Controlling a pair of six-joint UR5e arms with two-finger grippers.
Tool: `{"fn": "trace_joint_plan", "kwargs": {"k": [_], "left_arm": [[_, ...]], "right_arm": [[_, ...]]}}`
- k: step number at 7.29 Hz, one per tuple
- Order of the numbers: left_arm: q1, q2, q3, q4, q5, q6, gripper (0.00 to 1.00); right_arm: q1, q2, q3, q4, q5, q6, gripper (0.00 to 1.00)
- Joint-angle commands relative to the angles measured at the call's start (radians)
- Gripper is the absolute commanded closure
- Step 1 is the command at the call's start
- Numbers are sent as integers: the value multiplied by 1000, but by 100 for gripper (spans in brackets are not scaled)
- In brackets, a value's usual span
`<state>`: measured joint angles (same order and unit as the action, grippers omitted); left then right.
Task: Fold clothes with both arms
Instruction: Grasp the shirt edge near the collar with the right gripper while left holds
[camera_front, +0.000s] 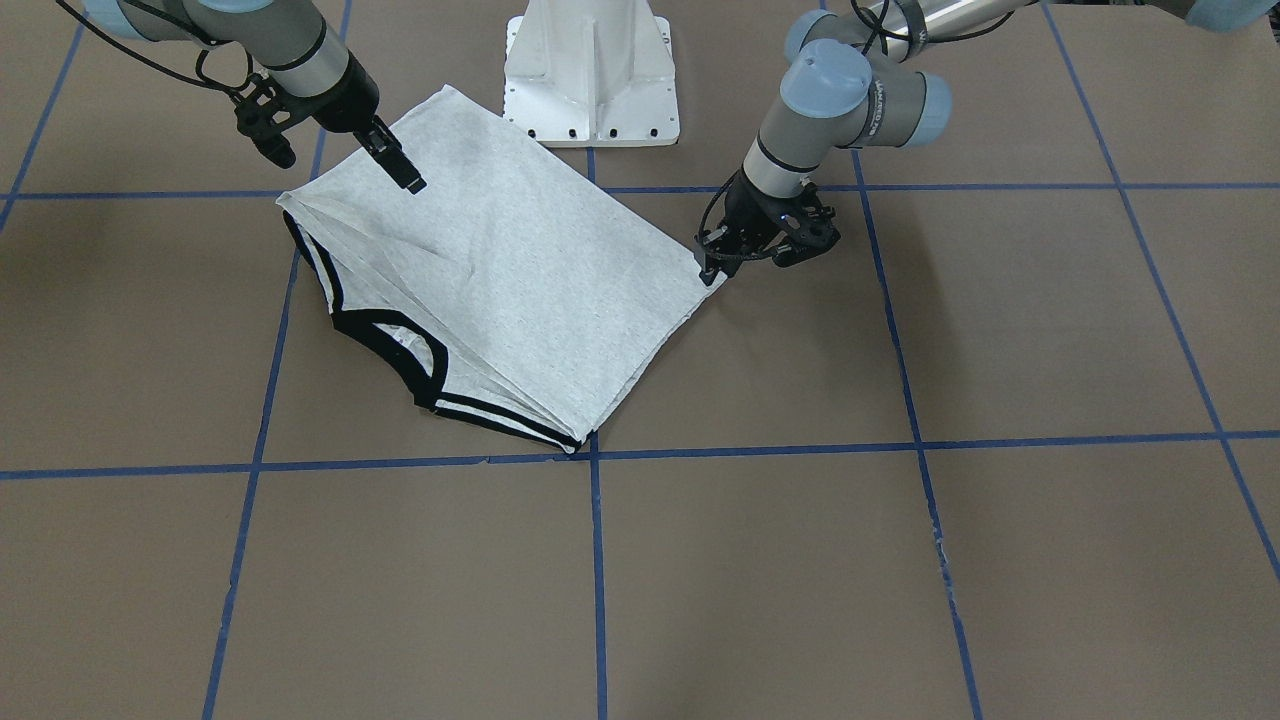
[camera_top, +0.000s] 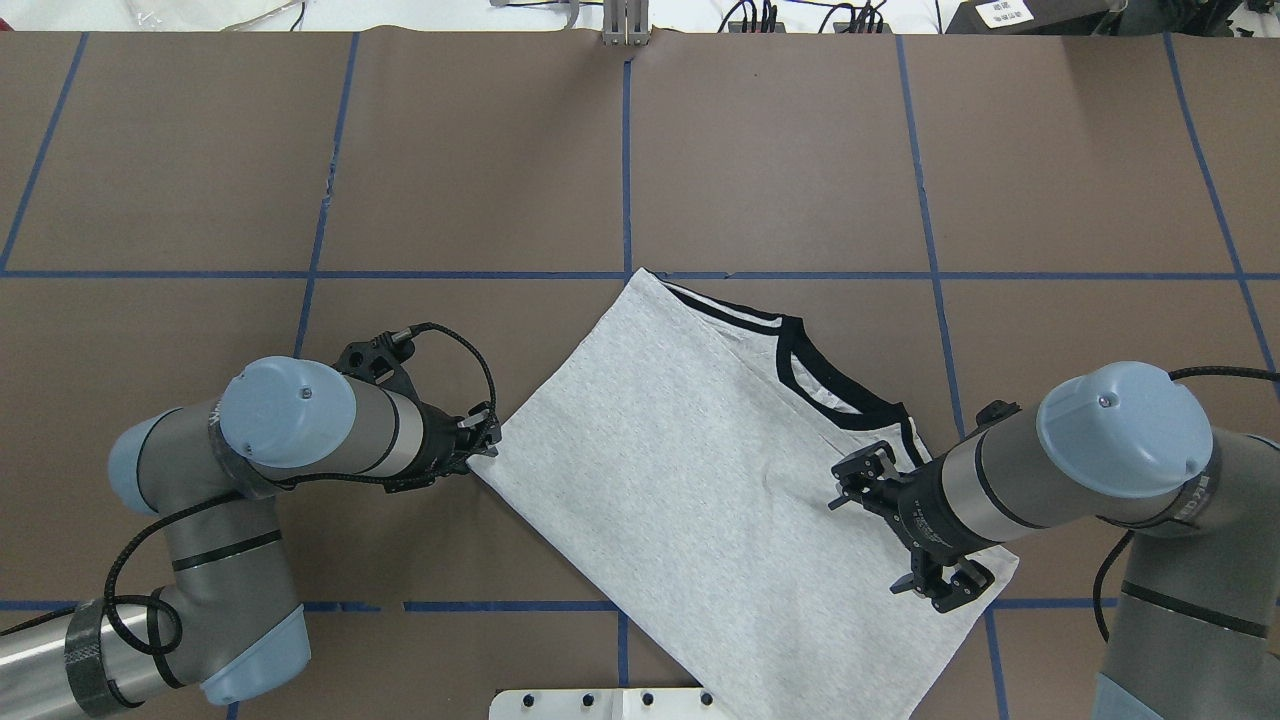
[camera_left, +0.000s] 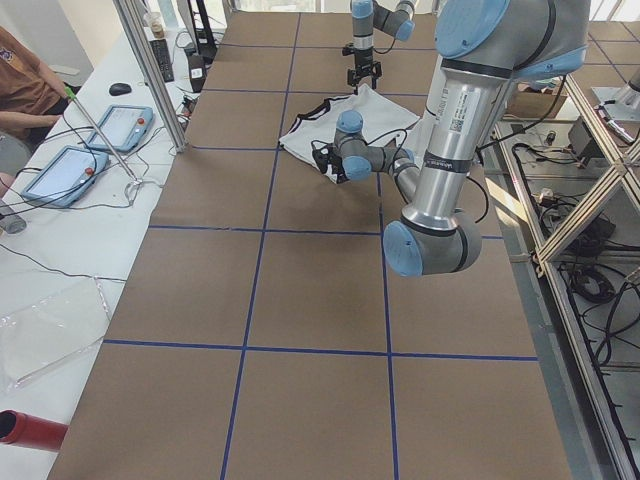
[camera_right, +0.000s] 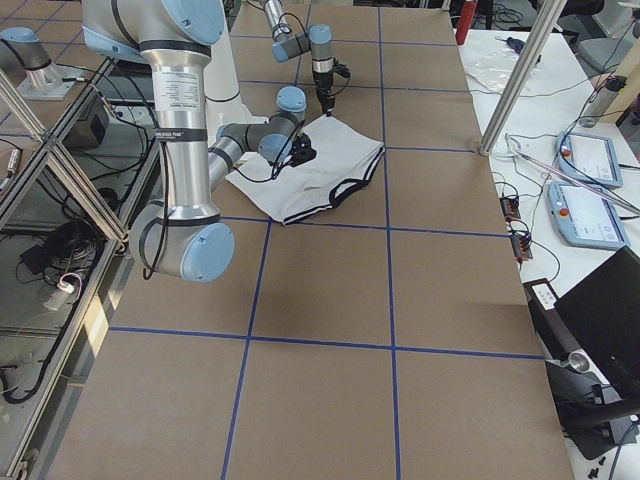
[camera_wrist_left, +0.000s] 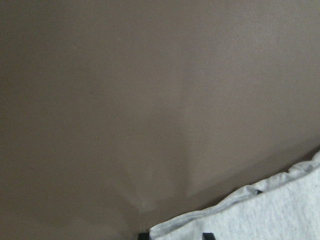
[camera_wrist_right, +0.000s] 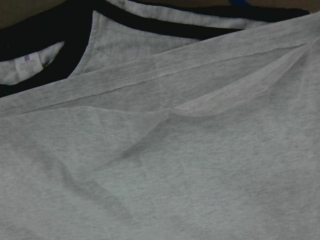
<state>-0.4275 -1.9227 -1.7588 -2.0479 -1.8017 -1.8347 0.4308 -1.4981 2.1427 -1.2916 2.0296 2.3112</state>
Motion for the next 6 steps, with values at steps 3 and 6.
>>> {"fn": "trace_joint_plan", "kwargs": {"k": [3, 6], "left_arm": [[-2, -1, 16, 6, 25, 20, 100], [-86, -27, 31, 25, 25, 174, 100]], "right_arm": [[11, 18, -1, 5, 0, -6, 0], [13, 22, -3, 3, 0, -4, 0]]}}
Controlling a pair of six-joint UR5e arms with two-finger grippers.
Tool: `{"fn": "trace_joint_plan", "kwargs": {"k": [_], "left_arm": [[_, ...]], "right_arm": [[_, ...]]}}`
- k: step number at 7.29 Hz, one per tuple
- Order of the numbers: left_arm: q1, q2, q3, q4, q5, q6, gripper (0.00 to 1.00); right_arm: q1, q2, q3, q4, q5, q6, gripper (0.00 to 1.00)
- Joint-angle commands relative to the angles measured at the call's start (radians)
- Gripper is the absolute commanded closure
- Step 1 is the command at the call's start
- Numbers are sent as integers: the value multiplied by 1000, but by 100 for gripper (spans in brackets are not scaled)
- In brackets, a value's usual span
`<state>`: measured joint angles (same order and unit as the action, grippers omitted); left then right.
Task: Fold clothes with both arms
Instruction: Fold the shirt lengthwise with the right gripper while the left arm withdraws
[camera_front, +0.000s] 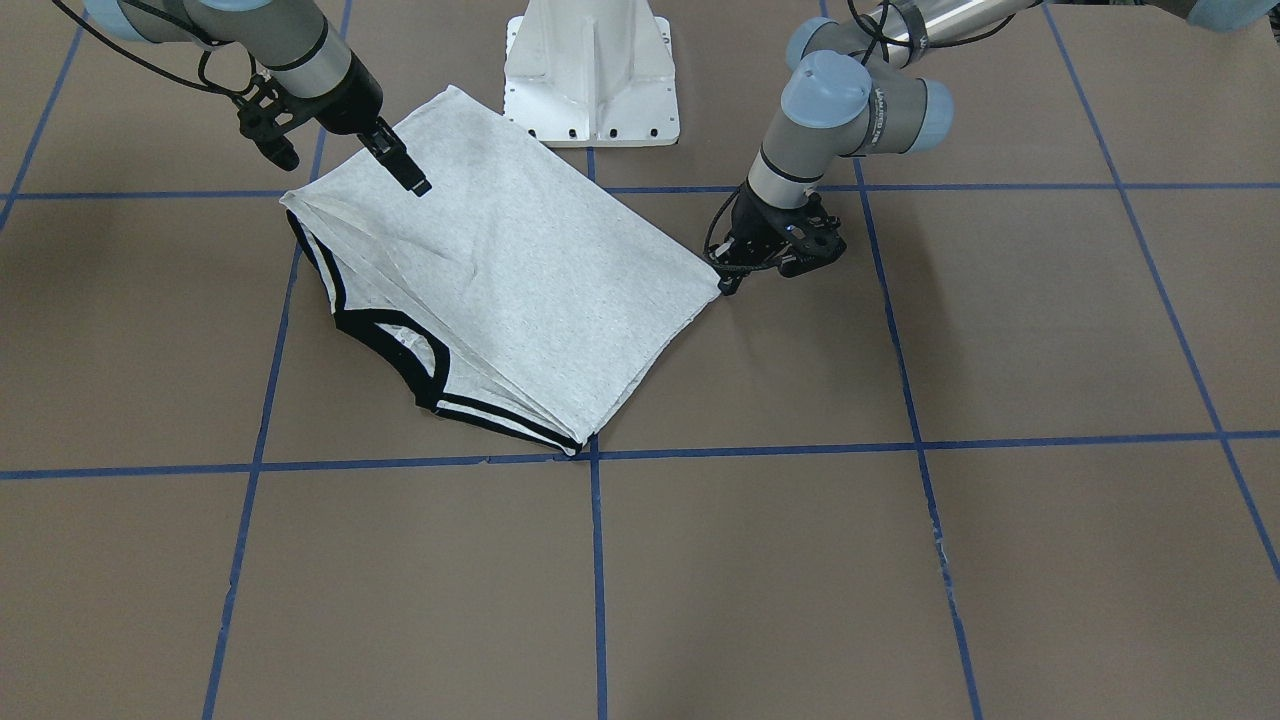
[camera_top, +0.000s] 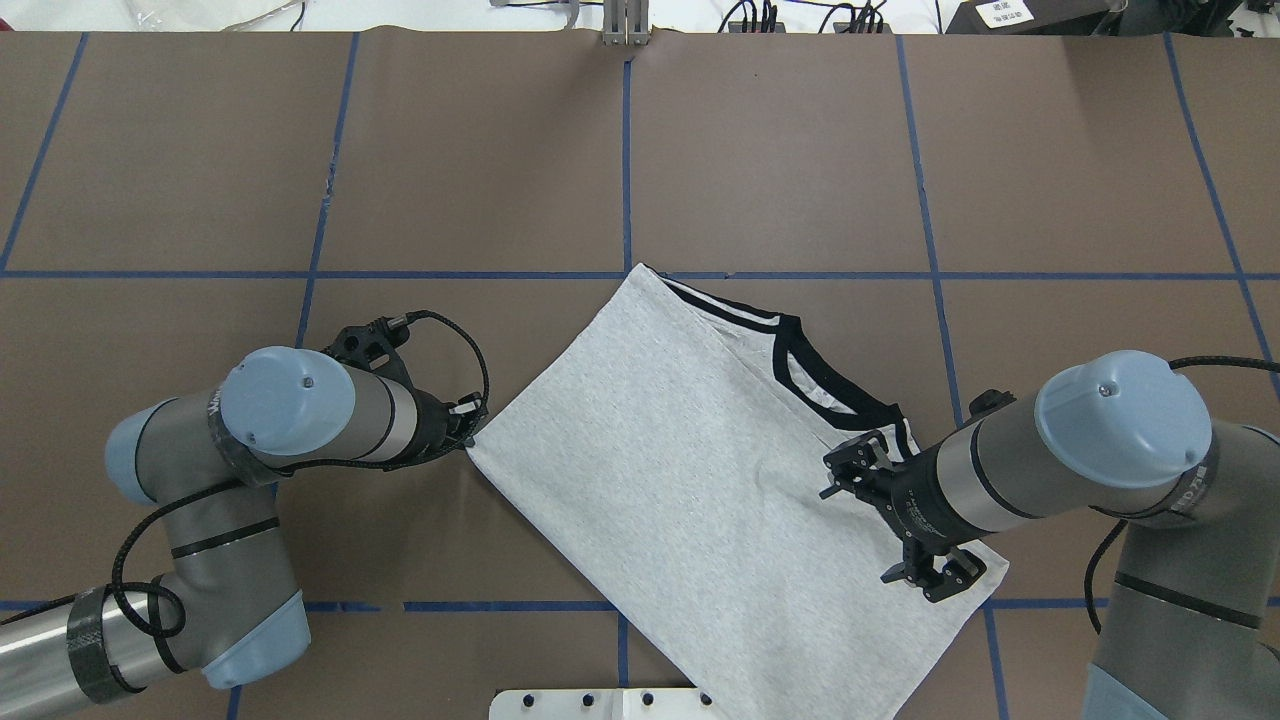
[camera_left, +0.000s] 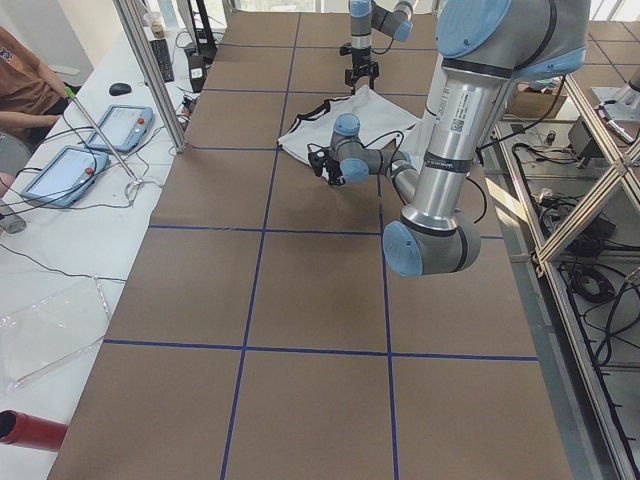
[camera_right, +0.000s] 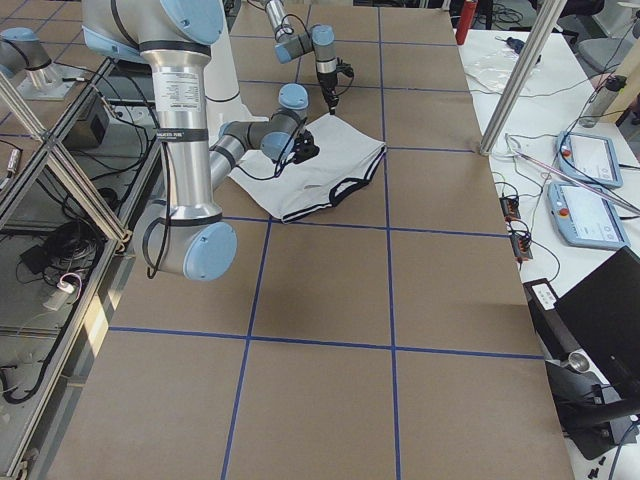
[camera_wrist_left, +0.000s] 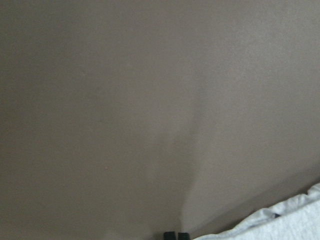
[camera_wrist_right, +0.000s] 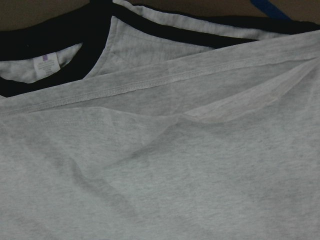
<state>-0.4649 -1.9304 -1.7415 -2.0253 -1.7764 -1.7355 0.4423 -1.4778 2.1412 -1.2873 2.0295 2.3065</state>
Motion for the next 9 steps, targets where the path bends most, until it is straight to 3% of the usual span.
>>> {"fn": "trace_joint_plan", "kwargs": {"k": [1, 3, 6, 9], "left_arm": [[-132, -101, 93, 1, -1, 147, 100], [-271, -317, 367, -60, -5, 226, 100], [-322, -539, 784, -359, 24, 226, 100], [-322, -584, 865, -412, 38, 234, 96]], "right_arm": [[10, 4, -1, -1, 0, -1, 0], [35, 16, -1, 2, -17, -7, 0], [59, 89, -20, 2, -159, -158, 0], [56, 220, -145, -9, -245, -168, 0]]}}
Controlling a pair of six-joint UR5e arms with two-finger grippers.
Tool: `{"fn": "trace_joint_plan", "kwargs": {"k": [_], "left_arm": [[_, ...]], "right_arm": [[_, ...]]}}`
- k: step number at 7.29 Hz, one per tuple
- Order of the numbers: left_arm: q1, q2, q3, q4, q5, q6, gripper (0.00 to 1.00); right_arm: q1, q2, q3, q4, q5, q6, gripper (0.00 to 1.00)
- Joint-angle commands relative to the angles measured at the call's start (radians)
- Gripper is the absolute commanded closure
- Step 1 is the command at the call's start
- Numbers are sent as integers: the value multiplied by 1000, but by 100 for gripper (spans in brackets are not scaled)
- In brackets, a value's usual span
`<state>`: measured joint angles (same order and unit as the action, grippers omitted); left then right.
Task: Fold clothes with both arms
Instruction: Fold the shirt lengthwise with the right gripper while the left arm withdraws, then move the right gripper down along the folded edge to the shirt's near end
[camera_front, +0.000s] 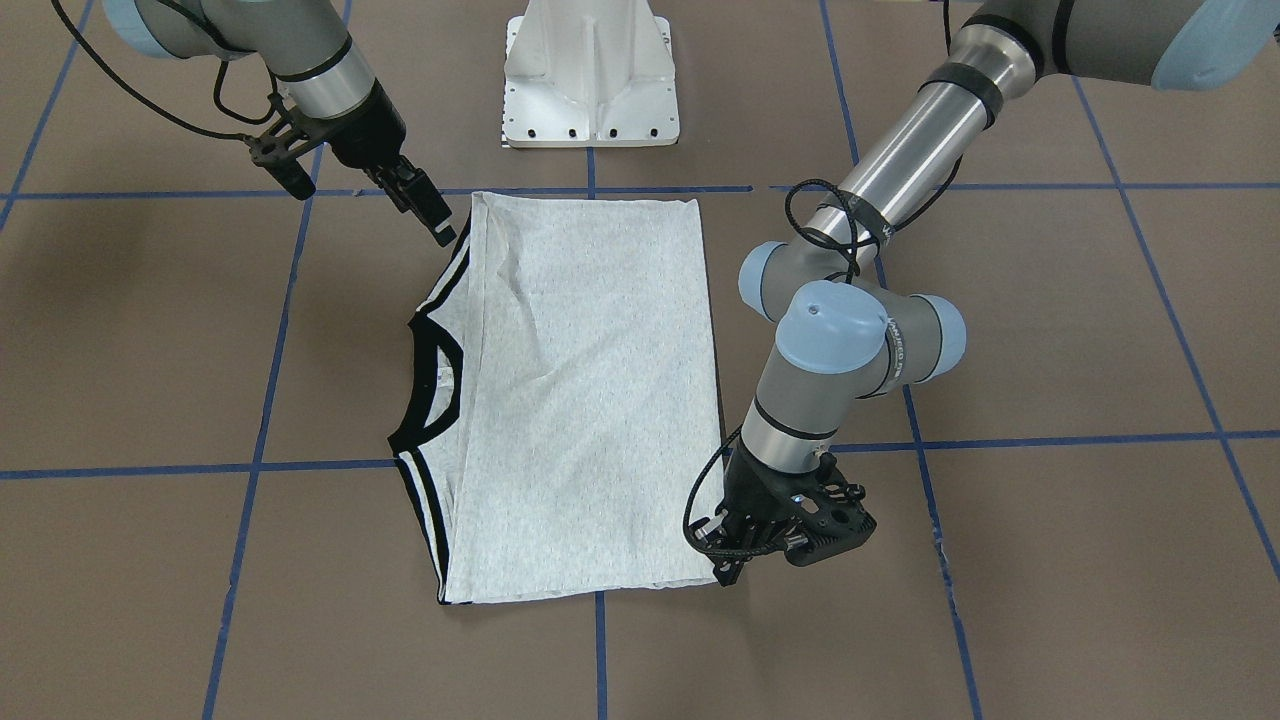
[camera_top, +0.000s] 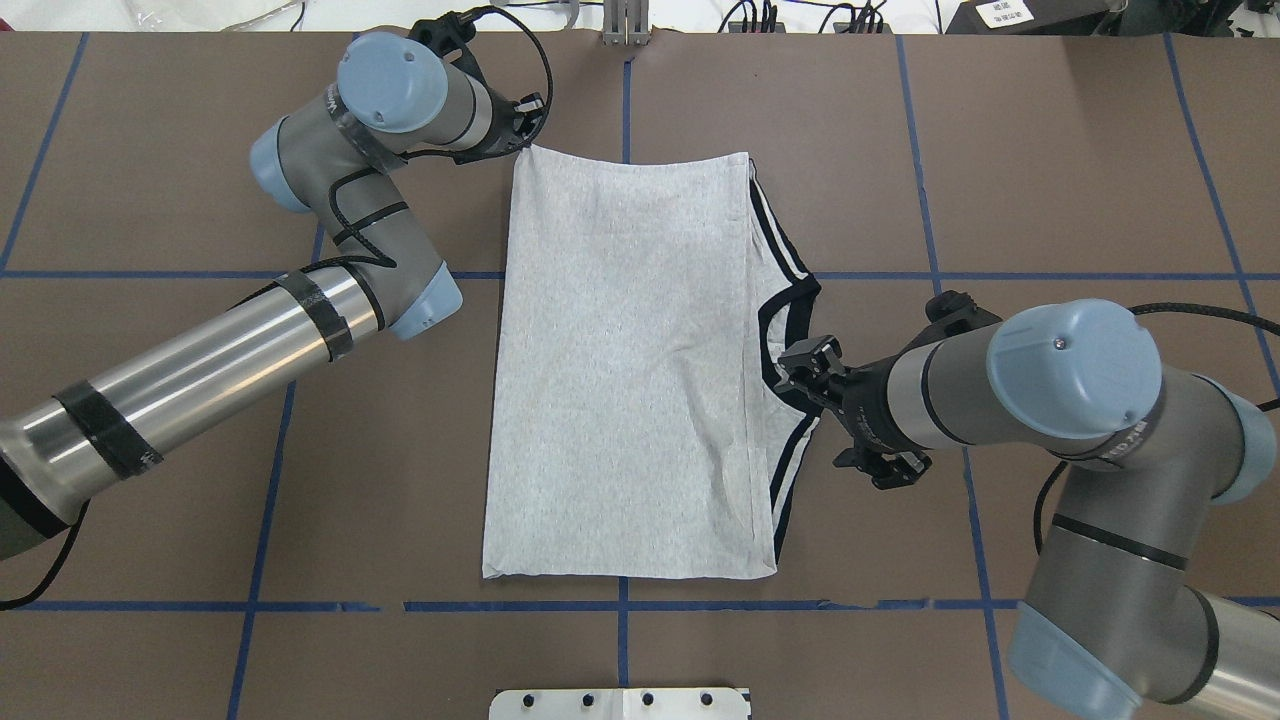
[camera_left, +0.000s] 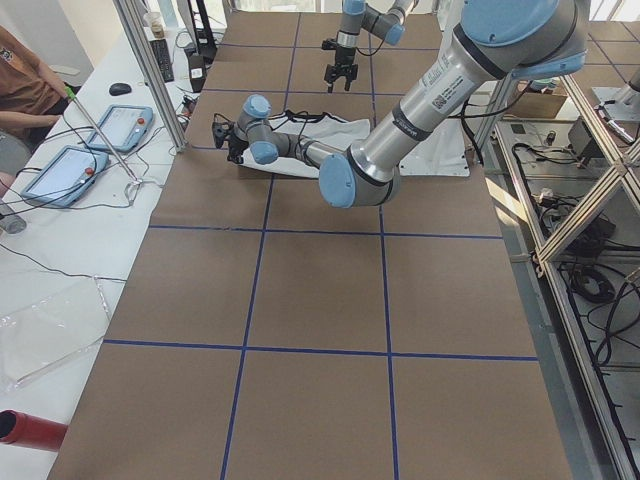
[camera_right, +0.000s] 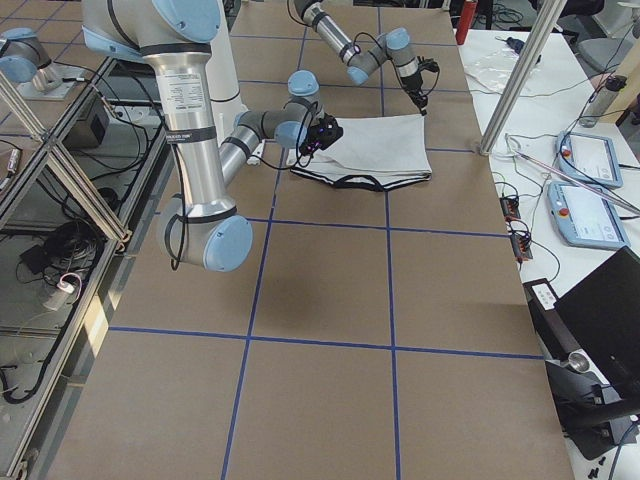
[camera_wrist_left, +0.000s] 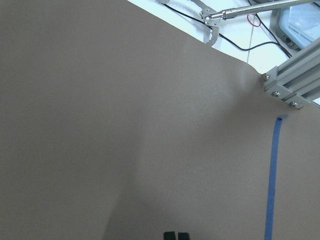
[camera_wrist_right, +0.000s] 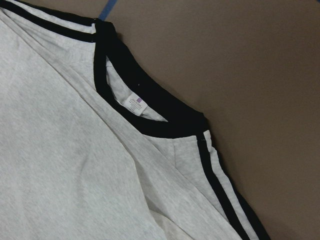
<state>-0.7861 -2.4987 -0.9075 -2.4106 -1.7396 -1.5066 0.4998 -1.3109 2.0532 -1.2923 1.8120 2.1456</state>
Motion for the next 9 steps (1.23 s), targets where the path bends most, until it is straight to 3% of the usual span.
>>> {"fn": "trace_joint_plan", "kwargs": {"k": [1, 2, 4, 5, 7, 9], "left_arm": [[-1, -19, 82, -83, -9, 60, 77], [-14, -16, 59, -90, -62, 100, 60], [-25, 119, -208, 9, -182, 98, 54], [-25, 179, -305, 52, -198, 98, 54], [-28, 204, -362, 56, -208, 94, 51], [-28, 227, -399, 93, -210, 88, 51]], "right_arm": [[-1, 79, -80, -10, -31, -54, 0], [-24, 108, -81, -91, -26, -132, 0], [-98, 203, -84, -354, -34, -408, 0], [-119, 217, -84, -423, -34, -578, 0], [-141, 234, -126, -458, -34, -726, 0], [-147, 309, -238, -458, -33, -785, 0]]}}
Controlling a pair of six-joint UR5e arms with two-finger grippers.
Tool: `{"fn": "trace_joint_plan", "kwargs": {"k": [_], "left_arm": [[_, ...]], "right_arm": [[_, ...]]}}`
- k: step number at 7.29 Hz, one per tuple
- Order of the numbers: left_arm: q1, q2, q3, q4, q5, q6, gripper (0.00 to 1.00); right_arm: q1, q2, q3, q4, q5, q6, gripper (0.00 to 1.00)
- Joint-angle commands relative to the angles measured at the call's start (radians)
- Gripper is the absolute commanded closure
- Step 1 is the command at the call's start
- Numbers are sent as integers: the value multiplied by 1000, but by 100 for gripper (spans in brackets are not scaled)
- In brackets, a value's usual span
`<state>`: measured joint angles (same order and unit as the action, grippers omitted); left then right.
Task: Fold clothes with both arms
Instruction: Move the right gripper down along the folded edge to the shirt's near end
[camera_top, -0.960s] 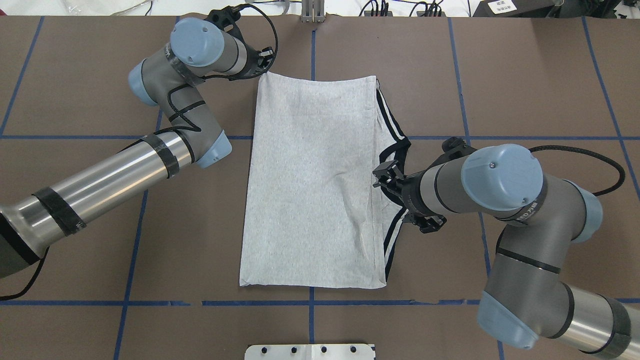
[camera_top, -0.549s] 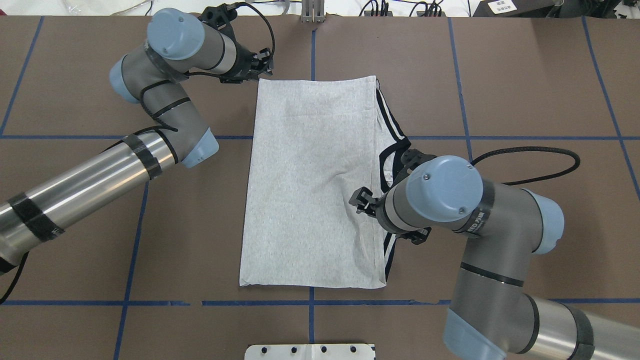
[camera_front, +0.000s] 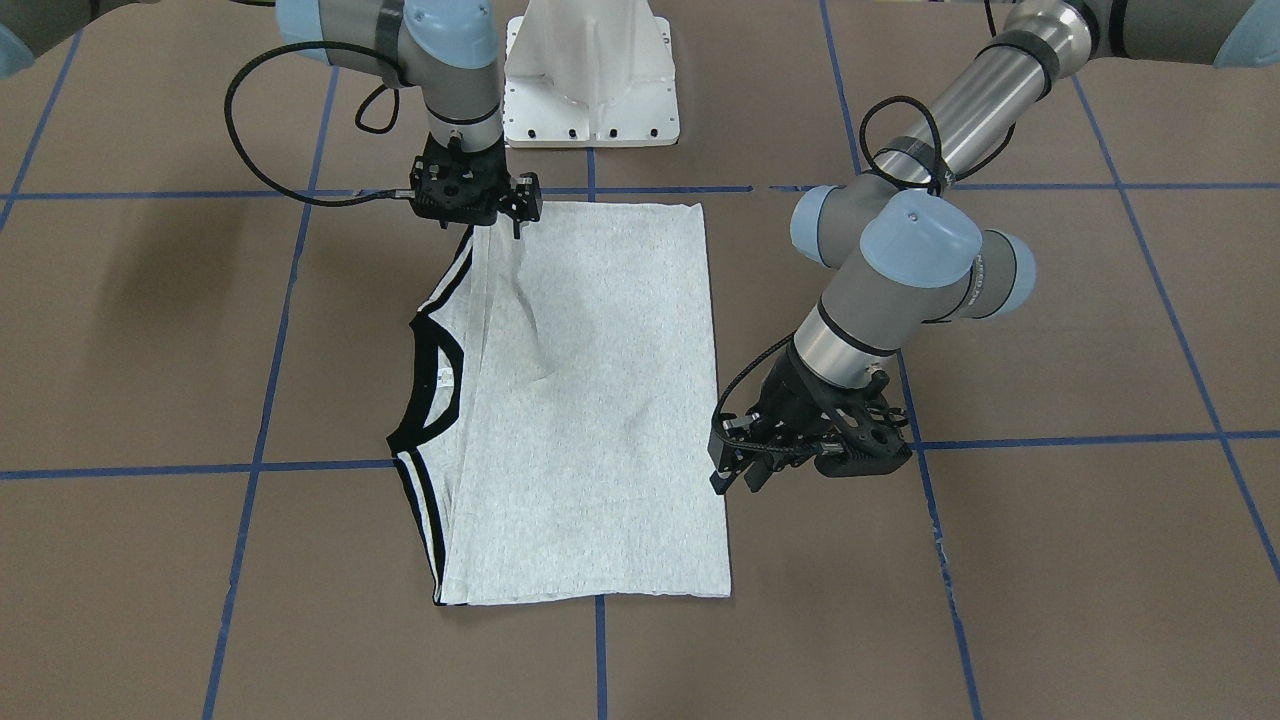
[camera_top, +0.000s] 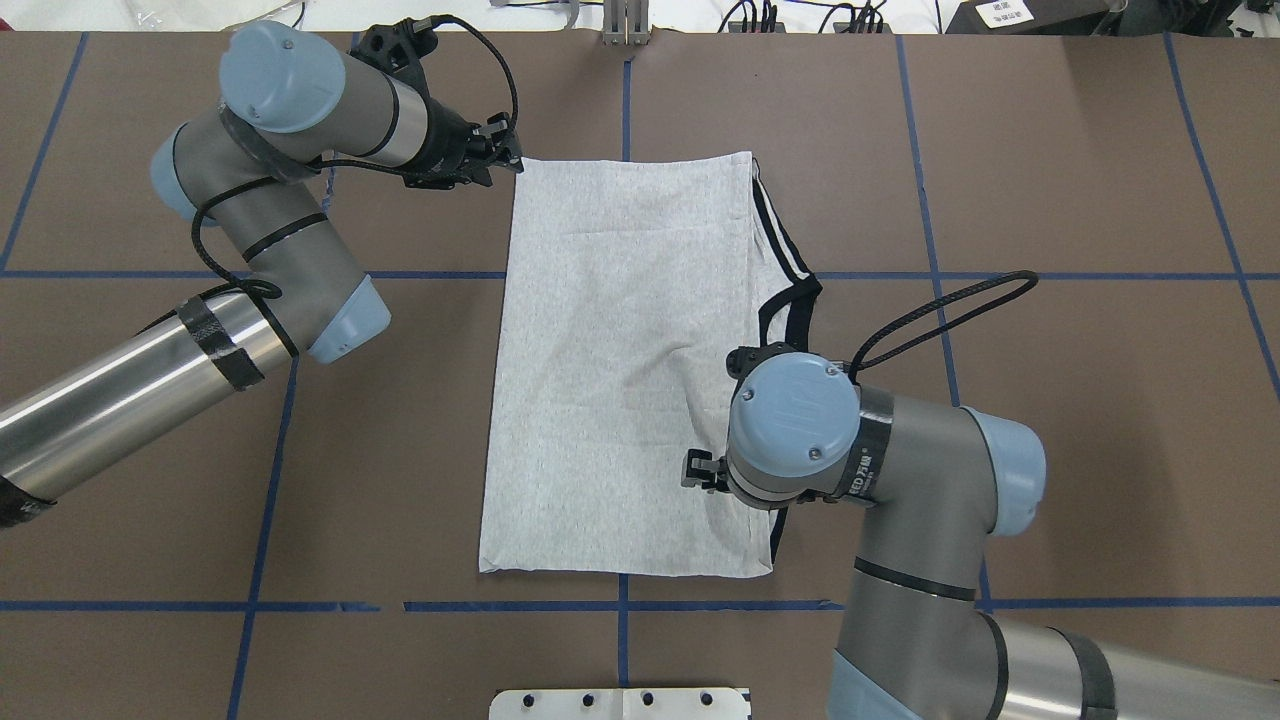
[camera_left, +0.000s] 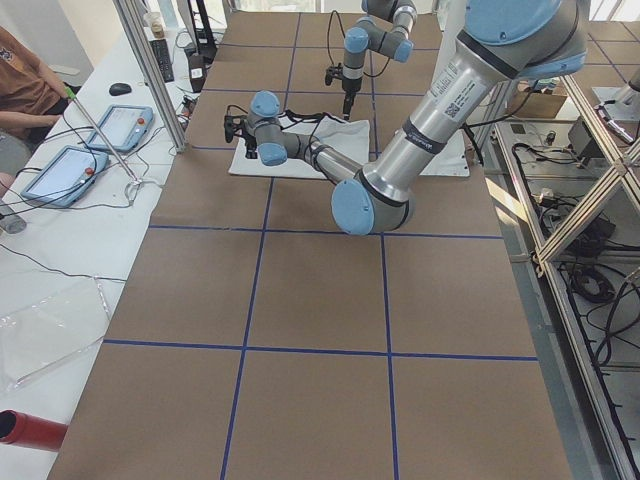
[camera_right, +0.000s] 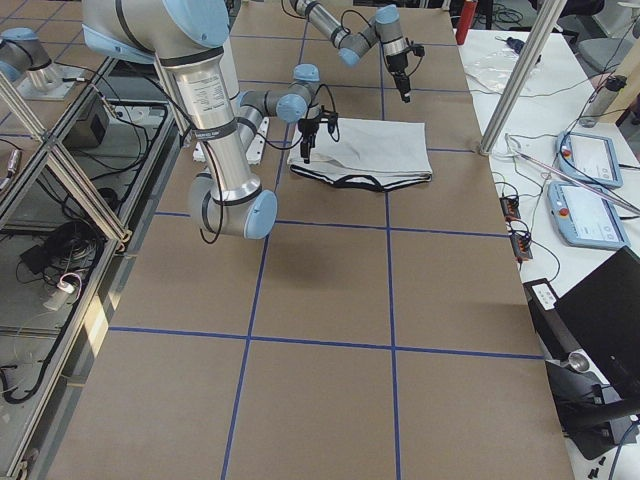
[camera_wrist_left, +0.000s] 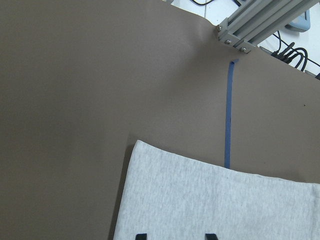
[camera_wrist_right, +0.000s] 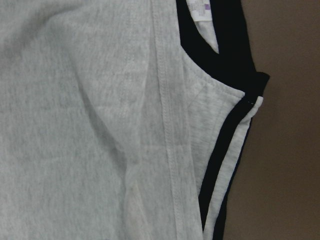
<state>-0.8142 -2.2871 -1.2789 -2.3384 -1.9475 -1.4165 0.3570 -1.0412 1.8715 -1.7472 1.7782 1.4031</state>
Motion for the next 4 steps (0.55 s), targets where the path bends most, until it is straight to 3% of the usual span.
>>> {"fn": "trace_joint_plan", "kwargs": {"k": [1, 3, 4], "left_arm": [[0, 21, -40, 21, -2, -2, 51], [0, 21, -42, 22, -2, -2, 51], [0, 21, -43, 22, -2, -4, 51]], "right_arm": [[-3, 20, -60, -5, 1, -68, 0], [16, -46, -46, -50, 0, -127, 0], [25, -104, 24, -57, 12, -163, 0]]}}
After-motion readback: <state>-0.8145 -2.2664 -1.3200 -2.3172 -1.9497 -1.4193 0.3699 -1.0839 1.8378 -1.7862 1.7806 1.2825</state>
